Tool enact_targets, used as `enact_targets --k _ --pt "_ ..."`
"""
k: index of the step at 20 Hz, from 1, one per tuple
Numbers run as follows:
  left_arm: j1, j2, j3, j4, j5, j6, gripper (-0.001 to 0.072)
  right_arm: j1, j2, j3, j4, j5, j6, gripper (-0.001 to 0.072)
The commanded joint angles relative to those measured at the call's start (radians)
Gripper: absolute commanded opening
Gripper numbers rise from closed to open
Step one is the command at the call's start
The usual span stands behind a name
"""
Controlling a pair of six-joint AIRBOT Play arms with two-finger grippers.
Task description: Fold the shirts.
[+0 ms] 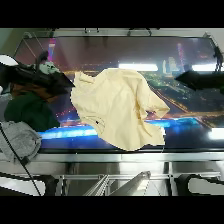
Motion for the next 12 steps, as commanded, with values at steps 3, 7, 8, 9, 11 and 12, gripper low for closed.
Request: enact_targets --k 3,7,8,9,11,12 --pt "-0.256 0.068 -0.412 -0.002 0.1 -0.035 0.0718 -0.047 -0.091 -0.147 -0.199 0.042 0.071 0.0546" --pt "-0.483 0.052 -0.506 -0.002 0.25 -0.081 0.0717 0.03 -0.206 -0.158 -0.172 0.069 0.092 0.0539" --pt "-0.523 0.034 -0.49 -0.002 0.26 -0.099 0.0717 0.057 -0.218 -0.157 -0.162 0.067 0.092 0.0538" --pt "-0.563 0.007 -0.458 -0.002 0.259 -0.114 0.0717 0.085 -0.227 -0.157 -0.158 0.063 0.092 0.0501" --pt "-0.617 -0.048 -0.378 -0.001 0.259 -0.142 0.0717 0.133 -0.229 -0.156 -0.15 0.035 0.092 0.0474" --pt "-0.636 -0.076 -0.34 -0.002 0.259 -0.153 0.0717 0.147 -0.229 -0.155 -0.131 0.019 0.092 0.0473"
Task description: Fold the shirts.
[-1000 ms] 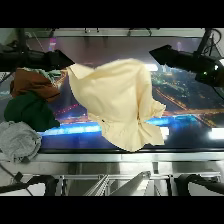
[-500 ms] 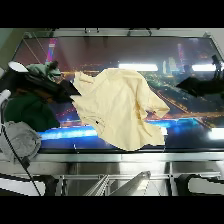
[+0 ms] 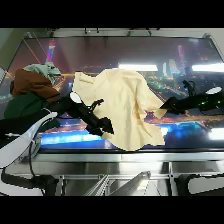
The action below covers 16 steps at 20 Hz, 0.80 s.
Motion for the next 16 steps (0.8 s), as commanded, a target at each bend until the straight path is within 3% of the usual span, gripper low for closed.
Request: enact_targets --k 1,2,3,4,5,10,13,16 --pt "-0.102 -0.095 0.109 0.008 0.043 -0.047 0.0716 0.06 -0.021 -0.004 0.028 -0.053 0.002 0.0458" --pt "-0.113 -0.126 0.147 0.008 0.039 -0.056 0.0686 0.059 -0.021 -0.004 0.067 -0.058 0.001 0.0332" --pt "-0.119 -0.158 0.186 0.008 0.031 -0.064 0.0564 0.056 -0.021 -0.004 0.104 -0.056 -0.026 0.0135" --pt "-0.119 -0.184 0.221 0.008 0.015 -0.064 0.027 0.05 -0.018 -0.003 0.128 -0.046 -0.048 0.0019" --pt "-0.116 -0.203 0.258 0.008 -0.016 -0.061 0.0013 0.041 -0.01 0.003 0.13 -0.029 -0.061 0.0019" --pt "0.004 -0.098 0.389 0.008 -0.204 -0.052 0.0013 -0.109 0.163 0.081 0.18 0.129 -0.077 0.0018" --pt "0.139 0.096 0.476 -0.01 -0.284 -0.043 0.0014 -0.243 0.349 0.116 0.521 0.216 -0.132 0.0019" --pt "0.293 0.304 0.607 -0.154 -0.308 0.008 0.0016 -0.34 0.557 0.139 0.893 0.253 -0.212 0.0019"
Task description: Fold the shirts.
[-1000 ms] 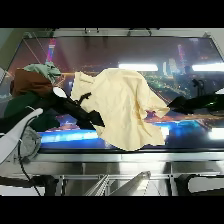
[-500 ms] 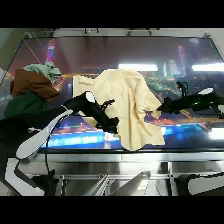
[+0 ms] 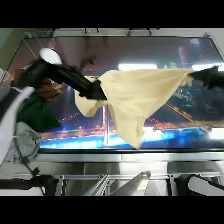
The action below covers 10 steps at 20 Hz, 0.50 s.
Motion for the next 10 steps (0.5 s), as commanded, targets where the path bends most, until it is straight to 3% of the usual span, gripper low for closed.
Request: enact_targets --k 1,6,10 --pt "0.182 0.238 0.154 -0.162 -0.053 0.058 0.0015 -0.118 0.251 0.038 0.44 0.051 -0.103 0.0019" --pt "0.449 0.504 0.388 -0.219 -0.021 0.131 0.0018 -0.163 0.568 0.105 0.513 -0.112 -0.254 0.0019" --pt "0.719 0.629 0.484 -0.22 0.028 0.17 0.0019 -0.162 0.735 0.112 0.478 -0.347 -0.38 0.0019"
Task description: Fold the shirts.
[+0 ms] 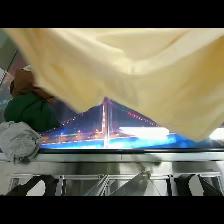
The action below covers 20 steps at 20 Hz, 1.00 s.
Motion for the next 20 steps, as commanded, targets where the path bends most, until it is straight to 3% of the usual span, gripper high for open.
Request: enact_targets --k 1,4,8,11,13,14,15,16,20 --pt "0.23 0.107 0.054 -0.013 0.033 0.039 0.0019 -0.007 0.132 0.01 -0.03 -0.203 -0.123 0.0019" --pt "0.229 0.094 -0.118 -0.014 -0.008 0.038 0.002 0.021 0.072 0.009 -0.168 -0.155 -0.106 0.0019" --pt "0.045 -0.075 -0.416 -0.002 -0.015 0.083 0.0019 0.24 -0.176 -0.032 -0.434 -0.122 -0.024 0.0019" --pt "-0.037 -0.301 -0.549 -0.002 0.056 0.168 0.0016 0.395 -0.44 -0.076 -0.599 -0.186 0.026 0.0019" --pt "-0.059 -0.496 -0.551 -0.005 0.141 0.218 0.0018 0.443 -0.634 -0.076 -0.607 -0.308 0.025 0.0019" --pt "-0.059 -0.604 -0.509 -0.008 0.163 0.217 0.0192 0.451 -0.714 -0.069 -0.597 -0.4 0.028 0.0024" --pt "-0.056 -0.702 -0.446 -0.016 0.161 0.193 0.0497 0.451 -0.784 -0.048 -0.584 -0.462 0.05 0.02" --pt "-0.04 -0.801 -0.358 -0.041 0.132 0.13 0.0718 0.435 -0.843 -0.003 -0.587 -0.471 0.083 0.0443" --pt "0.042 -1.006 -0.04 -0.077 -0.087 -0.054 0.0717 0.283 -0.851 0.073 -0.669 -0.307 0.241 0.0443"
